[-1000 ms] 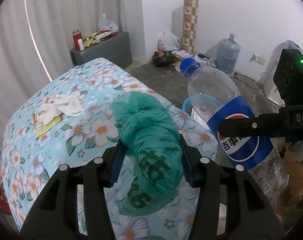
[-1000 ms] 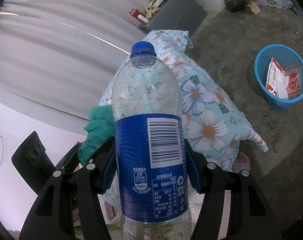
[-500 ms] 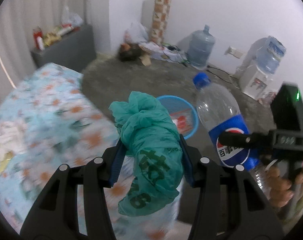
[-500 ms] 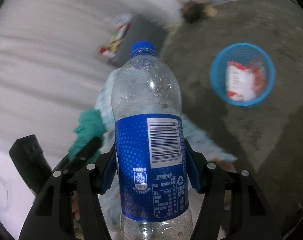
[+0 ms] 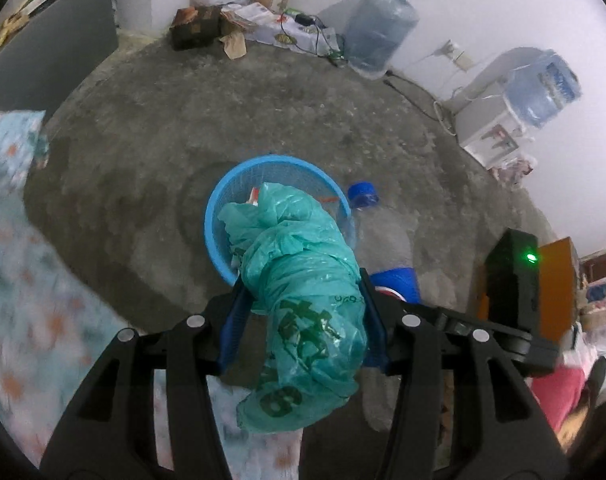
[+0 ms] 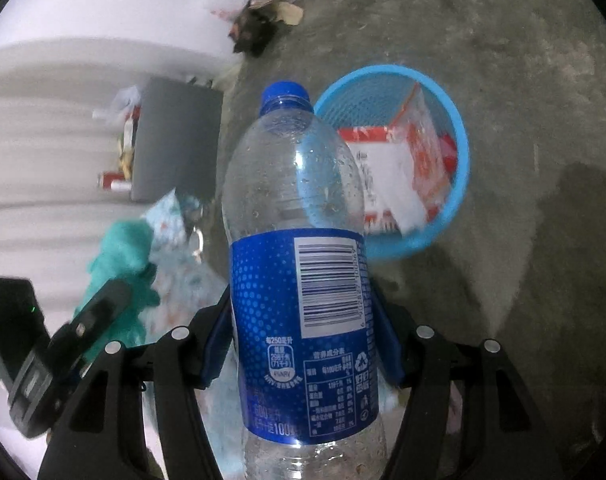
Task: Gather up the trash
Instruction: 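Open both grippers to drop the bag and bottle into the wastebasket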
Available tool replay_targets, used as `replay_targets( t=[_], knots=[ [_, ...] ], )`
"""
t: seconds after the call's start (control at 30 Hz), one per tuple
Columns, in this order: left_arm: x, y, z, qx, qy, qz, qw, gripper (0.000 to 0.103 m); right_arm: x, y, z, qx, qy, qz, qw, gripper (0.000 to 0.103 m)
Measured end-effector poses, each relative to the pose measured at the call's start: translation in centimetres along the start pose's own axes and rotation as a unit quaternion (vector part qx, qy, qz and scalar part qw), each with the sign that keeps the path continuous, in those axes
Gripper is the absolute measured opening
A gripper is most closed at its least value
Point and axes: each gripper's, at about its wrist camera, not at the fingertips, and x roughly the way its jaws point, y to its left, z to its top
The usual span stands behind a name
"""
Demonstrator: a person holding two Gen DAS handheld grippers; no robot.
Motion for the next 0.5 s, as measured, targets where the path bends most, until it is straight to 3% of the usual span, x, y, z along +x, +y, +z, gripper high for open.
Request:
replay_targets(
  t=[0.03, 0.07, 0.17, 0.23, 0.3, 0.5],
  knots=[
    [1.0, -0.2, 0.9, 0.000, 0.006, 0.000, 1.0000, 0.074, 0.9, -0.8, 1.1, 0.013, 0.000, 0.001, 1.000, 0.070],
    [2.2, -0.3, 1.9, -0.003, 0.011, 0.002, 0.9999, 0.078, 2.0, -1.7, 2.6, 0.030, -0.002, 0.009, 0.999, 0.076],
    [3.9, -0.6, 3.4, -0.005, 0.000, 0.022, 0.9997, 0.078, 3.7, -5.0, 5.1, 0.089, -0.018, -0.015, 0.996, 0.079],
    [3.8, -0.6, 3.4, -0.012, -0.003, 0.019, 0.9997, 0.078, 3.7, -6.4, 4.9, 0.126, -0.023, -0.010, 0.992, 0.079],
    [2.9, -0.8, 2.8, -0.013, -0.012, 0.003, 0.9998, 0.078, 2.9, -7.0, 3.7, 0.129, -0.040, 0.020, 0.991, 0.079],
    [-1.8, -1.3, 0.9, 0.004, -0.043, 0.006, 0.9991, 0.078, 0.3, -5.6, -0.6, 0.103, -0.070, 0.012, 0.992, 0.080]
  ],
)
